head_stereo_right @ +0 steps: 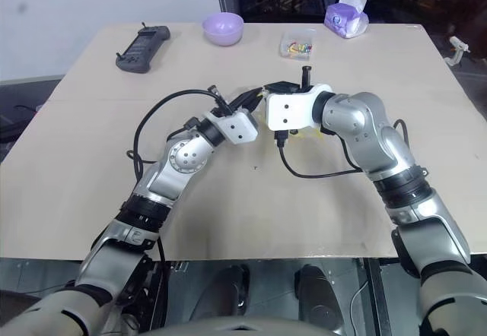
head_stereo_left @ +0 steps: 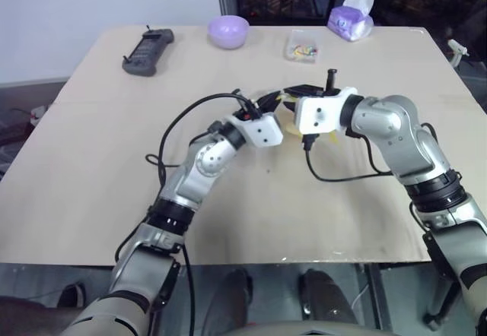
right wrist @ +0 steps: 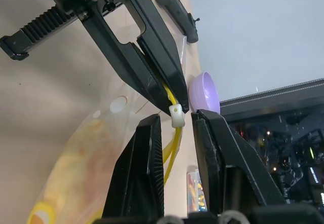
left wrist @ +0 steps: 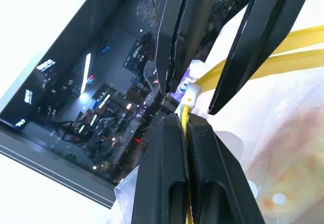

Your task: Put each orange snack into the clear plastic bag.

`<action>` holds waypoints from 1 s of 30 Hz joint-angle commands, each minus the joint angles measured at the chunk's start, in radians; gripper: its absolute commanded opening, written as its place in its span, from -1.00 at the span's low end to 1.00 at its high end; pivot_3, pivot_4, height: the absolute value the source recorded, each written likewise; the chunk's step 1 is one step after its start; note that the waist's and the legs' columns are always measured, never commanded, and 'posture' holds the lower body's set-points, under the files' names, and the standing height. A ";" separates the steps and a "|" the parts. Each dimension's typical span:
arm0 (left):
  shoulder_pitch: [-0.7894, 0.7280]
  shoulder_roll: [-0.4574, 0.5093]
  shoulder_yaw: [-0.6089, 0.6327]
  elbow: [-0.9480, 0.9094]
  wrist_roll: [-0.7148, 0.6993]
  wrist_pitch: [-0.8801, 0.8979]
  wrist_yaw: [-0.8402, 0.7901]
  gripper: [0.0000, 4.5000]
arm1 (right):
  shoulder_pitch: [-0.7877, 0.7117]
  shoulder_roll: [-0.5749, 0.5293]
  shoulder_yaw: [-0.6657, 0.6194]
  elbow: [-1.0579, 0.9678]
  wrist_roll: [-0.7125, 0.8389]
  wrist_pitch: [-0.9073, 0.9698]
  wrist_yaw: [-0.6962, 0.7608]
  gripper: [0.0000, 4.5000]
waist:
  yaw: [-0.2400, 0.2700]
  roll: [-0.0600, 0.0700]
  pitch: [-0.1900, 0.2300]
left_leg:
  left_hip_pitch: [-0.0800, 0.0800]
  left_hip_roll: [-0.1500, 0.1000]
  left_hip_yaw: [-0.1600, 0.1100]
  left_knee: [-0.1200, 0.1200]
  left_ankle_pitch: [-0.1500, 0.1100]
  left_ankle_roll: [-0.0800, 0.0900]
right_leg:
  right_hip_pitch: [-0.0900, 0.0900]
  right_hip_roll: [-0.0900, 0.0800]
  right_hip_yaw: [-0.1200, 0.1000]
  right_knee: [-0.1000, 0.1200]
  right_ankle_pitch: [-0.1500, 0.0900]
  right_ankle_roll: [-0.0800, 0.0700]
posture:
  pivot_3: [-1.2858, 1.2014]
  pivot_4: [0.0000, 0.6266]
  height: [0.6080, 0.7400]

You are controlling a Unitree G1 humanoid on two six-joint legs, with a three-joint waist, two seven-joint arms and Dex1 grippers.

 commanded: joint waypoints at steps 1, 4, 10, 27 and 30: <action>-0.013 0.001 0.002 -0.035 0.004 -0.014 0.006 -1.00 | -0.024 0.005 -0.013 -0.016 0.004 -0.005 -0.009 -0.52 | 0.000 0.000 0.000 | 0.000 0.000 0.000 0.000 0.000 0.000 | 0.000 0.000 0.000 0.000 0.000 0.000 | 0.03 -0.52 1.00; -0.012 0.002 0.003 -0.035 0.004 -0.013 0.007 -1.00 | -0.023 0.008 -0.012 -0.014 0.002 -0.008 -0.009 -0.76 | 0.000 0.000 0.000 | 0.000 0.000 0.000 0.000 0.000 0.000 | 0.000 0.000 0.000 0.000 0.000 0.000 | 0.03 -0.52 1.00; -0.012 0.002 0.004 -0.037 0.003 -0.012 0.006 -1.00 | -0.021 0.002 -0.013 -0.008 -0.012 -0.009 -0.017 -0.96 | 0.000 0.000 0.000 | 0.000 0.000 0.000 0.000 0.000 0.000 | 0.000 0.000 0.000 0.000 0.000 0.000 | 0.03 -0.52 1.00; -0.072 0.021 0.102 0.018 0.056 0.057 0.215 -1.00 | -0.018 -0.053 -0.064 0.037 -0.059 0.080 -0.071 -0.96 | 0.000 0.000 0.000 | 0.000 0.000 0.000 0.000 0.000 0.000 | 0.000 0.000 0.000 0.000 0.000 0.000 | 0.03 -0.52 1.00; -0.083 0.027 0.106 0.030 0.050 0.064 0.235 -1.00 | -0.016 -0.059 -0.079 0.037 -0.050 0.128 -0.073 -0.96 | 0.000 0.000 0.000 | 0.000 0.000 0.000 0.000 0.000 0.000 | 0.000 0.000 0.000 0.000 0.000 0.000 | 0.03 -0.52 1.00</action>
